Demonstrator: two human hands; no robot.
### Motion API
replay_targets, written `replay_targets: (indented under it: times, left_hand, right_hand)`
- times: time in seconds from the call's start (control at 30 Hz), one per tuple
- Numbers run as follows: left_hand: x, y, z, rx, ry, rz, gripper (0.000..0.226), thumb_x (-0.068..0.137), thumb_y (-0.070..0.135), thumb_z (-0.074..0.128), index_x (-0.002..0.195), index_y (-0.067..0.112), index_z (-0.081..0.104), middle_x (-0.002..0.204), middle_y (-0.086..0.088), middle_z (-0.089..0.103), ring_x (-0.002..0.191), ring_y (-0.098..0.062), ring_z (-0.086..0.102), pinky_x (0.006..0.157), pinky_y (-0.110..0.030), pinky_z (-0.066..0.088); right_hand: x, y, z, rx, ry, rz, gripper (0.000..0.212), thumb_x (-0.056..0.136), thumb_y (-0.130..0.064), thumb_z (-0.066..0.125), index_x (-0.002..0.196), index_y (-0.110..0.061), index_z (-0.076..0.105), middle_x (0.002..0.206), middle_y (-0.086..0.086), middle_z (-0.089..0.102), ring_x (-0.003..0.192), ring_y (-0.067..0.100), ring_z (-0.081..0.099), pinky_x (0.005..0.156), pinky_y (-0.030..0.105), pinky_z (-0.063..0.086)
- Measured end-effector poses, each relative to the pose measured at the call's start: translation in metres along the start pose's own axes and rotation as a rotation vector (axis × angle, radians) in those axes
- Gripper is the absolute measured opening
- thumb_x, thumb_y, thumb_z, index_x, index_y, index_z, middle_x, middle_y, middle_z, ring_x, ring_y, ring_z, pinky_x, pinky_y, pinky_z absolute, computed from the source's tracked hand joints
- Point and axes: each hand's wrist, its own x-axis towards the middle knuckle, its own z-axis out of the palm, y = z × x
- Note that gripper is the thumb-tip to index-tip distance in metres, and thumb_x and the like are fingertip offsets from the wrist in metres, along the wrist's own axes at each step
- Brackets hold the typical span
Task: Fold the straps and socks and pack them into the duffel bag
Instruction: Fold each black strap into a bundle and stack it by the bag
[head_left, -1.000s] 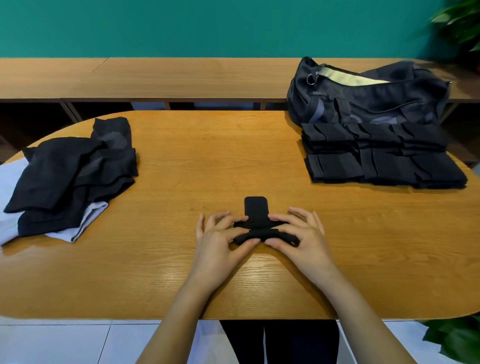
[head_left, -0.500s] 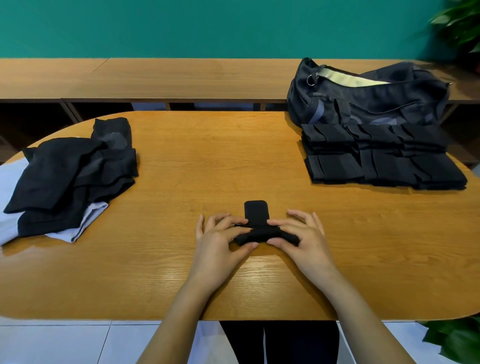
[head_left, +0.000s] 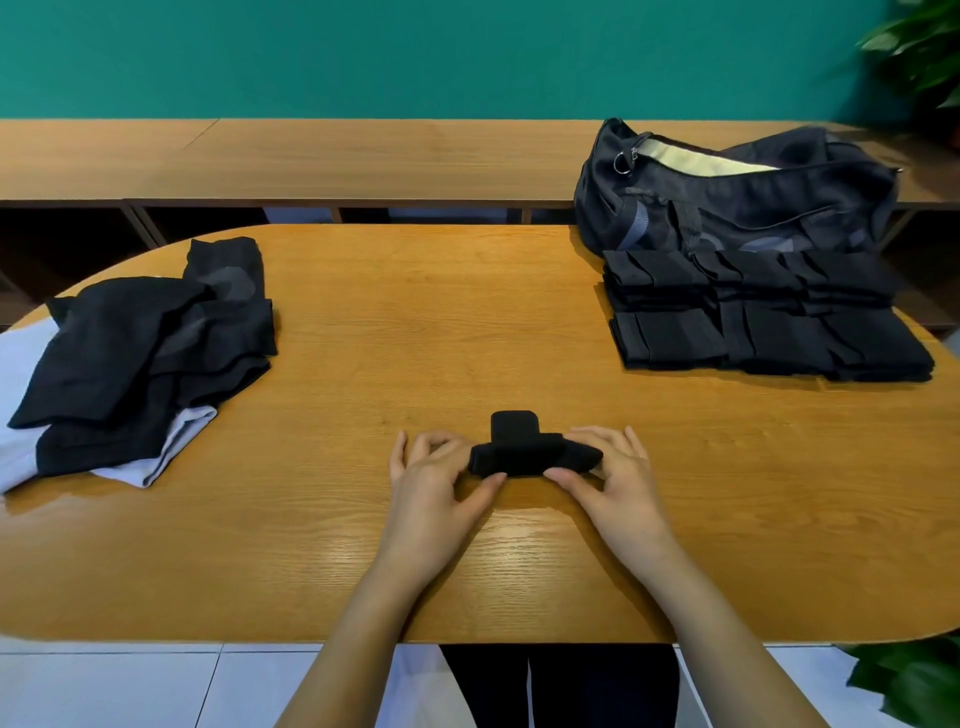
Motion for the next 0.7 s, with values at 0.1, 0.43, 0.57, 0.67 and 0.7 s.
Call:
replay_targets:
  times: [0.1, 0.43, 0.57, 0.67, 0.7]
  left_hand:
    - [-0.0001, -0.0001, -0.0015, 0.016, 0.014, -0.036, 0.035, 0.085, 0.050, 0.053, 0.114, 0.032, 0.064, 0.095, 0.017, 0.062, 0.108, -0.001, 0.046, 0.116, -0.056, 0.013]
    - [0.0020, 0.0005, -0.0008, 0.108, 0.041, -0.024, 0.046, 0.087, 0.033, 0.068, 0.130, 0.039, 0.053, 0.133, 0.014, 0.047, 0.129, -0.009, 0.035, 0.114, -0.052, 0.020]
    - [0.0014, 0.0020, 0.0006, 0.117, -0.038, -0.019, 0.030, 0.089, 0.040, 0.064, 0.119, 0.038, 0.066, 0.135, 0.027, 0.047, 0.138, -0.006, 0.027, 0.117, -0.053, 0.004]
    - [0.0002, 0.0024, -0.0010, 0.125, -0.063, -0.033, 0.035, 0.085, 0.042, 0.068, 0.120, 0.040, 0.064, 0.128, 0.035, 0.044, 0.135, -0.002, 0.026, 0.118, -0.050, -0.001]
    - [-0.0002, 0.0027, -0.0017, 0.129, -0.072, -0.036, 0.038, 0.084, 0.040, 0.069, 0.122, 0.040, 0.063, 0.128, 0.036, 0.043, 0.134, 0.000, 0.025, 0.118, -0.049, -0.002]
  right_hand:
    - [0.0015, 0.0001, 0.0025, 0.059, 0.012, 0.029, 0.041, 0.079, -0.058, 0.060, 0.114, -0.040, 0.048, 0.104, -0.027, 0.058, 0.123, 0.012, 0.051, 0.120, 0.037, 0.016]
    - [0.0012, 0.0008, 0.0028, -0.091, 0.071, -0.031, 0.062, 0.086, -0.038, 0.067, 0.141, -0.043, 0.039, 0.128, -0.015, 0.042, 0.119, 0.003, 0.031, 0.097, 0.024, 0.033]
    - [-0.0003, 0.0012, 0.0041, -0.202, 0.000, -0.055, 0.035, 0.097, -0.034, 0.048, 0.131, -0.034, 0.058, 0.137, -0.017, 0.051, 0.129, 0.005, 0.029, 0.109, 0.038, 0.029]
    - [0.0005, -0.0010, 0.0034, -0.211, -0.025, -0.009, 0.037, 0.100, -0.034, 0.041, 0.135, -0.033, 0.054, 0.137, -0.019, 0.052, 0.131, 0.004, 0.031, 0.107, 0.026, 0.021]
    - [0.0004, -0.0016, 0.0030, -0.205, -0.032, 0.005, 0.038, 0.101, -0.034, 0.041, 0.137, -0.034, 0.052, 0.137, -0.020, 0.050, 0.132, 0.005, 0.030, 0.106, 0.025, 0.019]
